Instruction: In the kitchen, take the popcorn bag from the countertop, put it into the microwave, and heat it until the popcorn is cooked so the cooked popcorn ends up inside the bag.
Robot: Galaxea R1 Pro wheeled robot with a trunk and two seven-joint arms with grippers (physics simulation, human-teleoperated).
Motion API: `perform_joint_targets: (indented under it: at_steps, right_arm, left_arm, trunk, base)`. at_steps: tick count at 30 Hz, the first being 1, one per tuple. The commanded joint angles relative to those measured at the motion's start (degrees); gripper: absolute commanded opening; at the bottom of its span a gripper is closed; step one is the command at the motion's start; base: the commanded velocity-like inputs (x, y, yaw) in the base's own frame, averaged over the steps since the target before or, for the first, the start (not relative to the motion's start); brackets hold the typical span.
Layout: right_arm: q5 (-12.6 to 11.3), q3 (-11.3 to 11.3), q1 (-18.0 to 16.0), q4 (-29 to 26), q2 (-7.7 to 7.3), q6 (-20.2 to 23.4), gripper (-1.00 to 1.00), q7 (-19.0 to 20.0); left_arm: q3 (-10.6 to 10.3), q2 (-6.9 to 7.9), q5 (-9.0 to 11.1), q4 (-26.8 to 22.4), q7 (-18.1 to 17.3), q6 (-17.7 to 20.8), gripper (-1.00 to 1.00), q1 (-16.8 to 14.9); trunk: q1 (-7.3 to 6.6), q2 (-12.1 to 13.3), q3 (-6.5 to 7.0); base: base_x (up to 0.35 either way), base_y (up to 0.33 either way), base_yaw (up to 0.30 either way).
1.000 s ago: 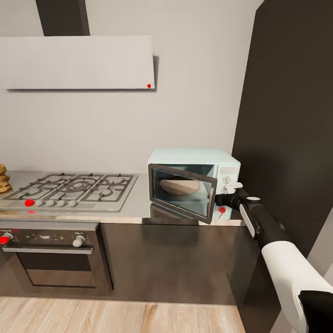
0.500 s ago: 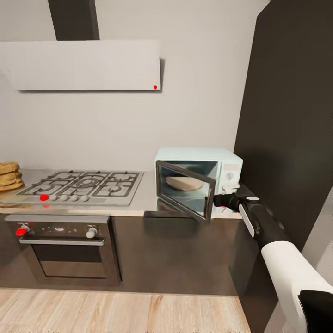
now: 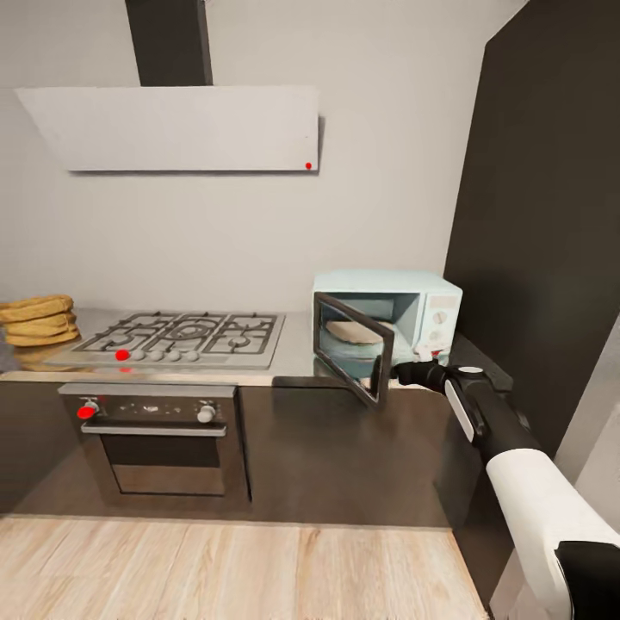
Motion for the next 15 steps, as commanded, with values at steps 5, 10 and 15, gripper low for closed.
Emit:
perform_joint_targets:
  at_steps: [5,10,15]
  right_arm:
    - [0.20,0.04,-0.03,-0.08,-0.01,0.33,1.00,-0.07]
    - [0.23,0.00,-0.03,-0.08,-0.01,0.33,1.00,-0.21]
    - [0.23,0.00,-0.03,-0.08,0.01,0.28,1.00,-0.29]
  left_arm:
    - [0.01,-0.01,0.38,-0.05,0.04,-0.09,1.00,0.01]
    - [0.01,0.05,0.38,-0.05,0.04,-0.09,1.00,0.01]
    - [0.01,0.07,0.38,-0.05,0.04,-0.09,1.00,0.01]
  trunk:
    - [-0.02,-0.04,-0.05]
    - [-0.02,-0.04,-0.05]
    - [-0.02,-0.04,-0.05]
  base:
    - [-0.174,0.248,0.000]
    - [-0.152,0.281,0.000]
    - [-0.046,0.299,0.000]
